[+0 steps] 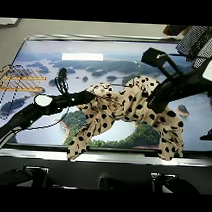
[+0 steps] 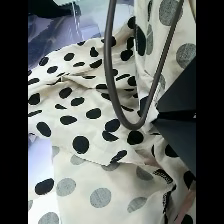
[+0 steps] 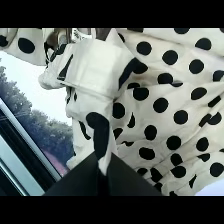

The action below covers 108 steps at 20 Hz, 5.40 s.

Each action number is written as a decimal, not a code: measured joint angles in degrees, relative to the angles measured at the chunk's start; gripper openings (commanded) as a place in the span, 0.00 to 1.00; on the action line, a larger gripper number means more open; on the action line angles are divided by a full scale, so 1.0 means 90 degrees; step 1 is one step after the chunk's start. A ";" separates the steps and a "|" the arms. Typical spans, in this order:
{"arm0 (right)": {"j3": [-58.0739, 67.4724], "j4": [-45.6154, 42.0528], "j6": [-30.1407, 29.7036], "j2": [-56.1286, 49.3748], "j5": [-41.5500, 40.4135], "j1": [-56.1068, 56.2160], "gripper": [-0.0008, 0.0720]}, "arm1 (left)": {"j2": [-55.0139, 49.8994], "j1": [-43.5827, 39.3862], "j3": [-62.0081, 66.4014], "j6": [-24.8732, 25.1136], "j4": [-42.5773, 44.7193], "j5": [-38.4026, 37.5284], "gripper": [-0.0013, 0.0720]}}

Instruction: Fold the clothes and pants, and hang the long-sleeved shirts on hangers.

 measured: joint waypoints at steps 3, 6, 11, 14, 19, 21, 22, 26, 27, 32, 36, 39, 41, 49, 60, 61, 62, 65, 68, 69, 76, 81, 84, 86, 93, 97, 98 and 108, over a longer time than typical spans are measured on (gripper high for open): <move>0.0000 -0.0148 0.0170 0.0148 0.0143 0.0056 0.03 | -0.0029 0.0017 0.0005 0.0022 -0.0002 -0.0002 0.04; 0.0000 -0.0214 0.0350 0.0333 0.0274 0.0078 0.03 | -0.0078 0.0024 0.0005 0.0041 -0.0002 -0.0002 0.04; 0.0000 -0.0223 0.0471 0.0597 0.0444 0.0085 0.03 | -0.0141 0.0024 0.0005 0.0041 -0.0007 -0.0002 0.04; 0.0000 -0.0109 0.0510 0.0656 0.0452 0.0085 0.03 | -0.0168 0.0024 0.0005 0.0041 -0.0007 -0.0005 0.04; 0.0000 -0.0080 0.0512 0.0593 0.0466 0.0085 0.03 | -0.0180 0.0024 0.0063 0.0036 0.0000 0.0007 0.04; 0.0000 -0.0177 0.0512 0.0517 0.0464 0.0085 0.03 | -0.0180 0.0024 0.0168 0.0036 0.0000 0.0015 0.04; 0.0000 -0.0260 0.0512 0.0474 0.0464 0.0085 0.03 | -0.0180 0.0024 0.0226 0.0039 0.0002 0.0002 0.04; 0.0000 -0.0517 0.0517 0.0323 0.0437 0.0085 0.03 | -0.0175 0.0024 0.0372 0.0044 0.0012 -0.0143 0.04; 0.0000 -0.0593 0.0517 0.0289 0.0415 0.0085 0.03 | -0.0172 0.0024 0.0386 0.0044 0.0015 -0.0194 0.04; 0.0000 -0.0882 0.0520 0.0187 0.0216 0.0085 0.03 | -0.0172 0.0027 0.0420 0.0058 0.0182 -0.0597 0.04; 0.0000 -0.0967 0.0561 0.0255 0.0158 0.0085 0.03 | -0.0175 0.0027 0.0420 0.0051 0.0444 -0.0811 0.04; 0.0000 -0.0988 0.0580 0.0391 0.0153 0.0085 0.03 | -0.0182 0.0024 0.0423 0.0044 0.0539 -0.0882 0.04; 0.0000 -0.1022 0.0576 0.0440 0.0189 0.0085 0.03 | -0.0185 0.0024 0.0423 0.0036 0.0568 -0.0913 0.04; 0.0000 -0.1243 0.0333 0.0386 0.0041 0.0085 0.03 | -0.0172 0.0058 0.0685 -0.0073 0.0614 -0.1345 0.04; 0.0002 -0.1248 -0.0112 0.0080 -0.0384 0.0104 0.03 | -0.0172 0.0459 0.1156 -0.0469 0.0614 -0.2028 0.04; 0.0002 -0.1251 -0.0117 0.0041 -0.0449 0.0138 0.03 | -0.0172 0.0471 0.1231 -0.0488 0.0614 -0.2052 0.04; 0.0002 -0.1253 -0.0143 0.0012 -0.0539 0.0189 0.03 | -0.0175 0.0478 0.1292 -0.0493 0.0617 -0.2067 0.04; 0.0002 -0.1358 -0.0187 -0.0029 -0.0784 0.0398 0.03 | -0.0175 0.0503 0.1382 -0.0510 0.0634 -0.2098 0.04; 0.0002 -0.1423 -0.0231 -0.0061 -0.0930 0.0546 0.03 | -0.0175 0.0534 0.1433 -0.0595 0.0627 -0.2120 0.04; 0.0002 -0.1421 -0.0231 -0.0070 -0.0950 0.0571 0.03 | -0.0175 0.0544 0.1460 -0.0627 0.0617 -0.2125 0.04; -0.0002 -0.1326 -0.0398 -0.0092 -0.0818 0.0631 0.03 | -0.0170 0.0580 0.2001 -0.0656 0.0539 -0.2040 0.04; 0.0000 -0.1219 -0.0425 -0.0214 -0.0896 0.0634 0.03 | -0.0160 0.0578 0.2557 -0.0658 0.0561 -0.2212 0.04; -0.0002 -0.0908 -0.0406 -0.0430 -0.1188 0.0634 0.03 | -0.0090 0.0566 0.2895 -0.0675 0.0571 -0.2516 0.04; -0.0002 -0.0695 -0.0372 -0.0610 -0.1501 0.0634 0.03 | 0.0046 0.0512 0.3011 -0.0675 0.0573 -0.2817 0.04; 0.0000 -0.0311 -0.0211 -0.0799 -0.2691 0.0634 0.03 | 0.0624 -0.0117 0.2178 -0.1061 0.1506 -0.3245 0.04; 0.0000 -0.0270 0.0044 -0.0454 -0.2878 0.0634 0.03 | 0.0682 -0.0330 0.1360 -0.1137 0.1775 -0.2611 0.30; 0.0002 -0.0267 0.0107 -0.0362 -0.2905 0.0634 0.03 | 0.0690 -0.0357 0.1280 -0.1120 0.1804 -0.2492 0.50; 0.0002 -0.1350 0.1651 0.0386 -0.2334 0.0634 0.03 | 0.0988 -0.0056 0.1637 -0.1013 0.1894 -0.2011 0.75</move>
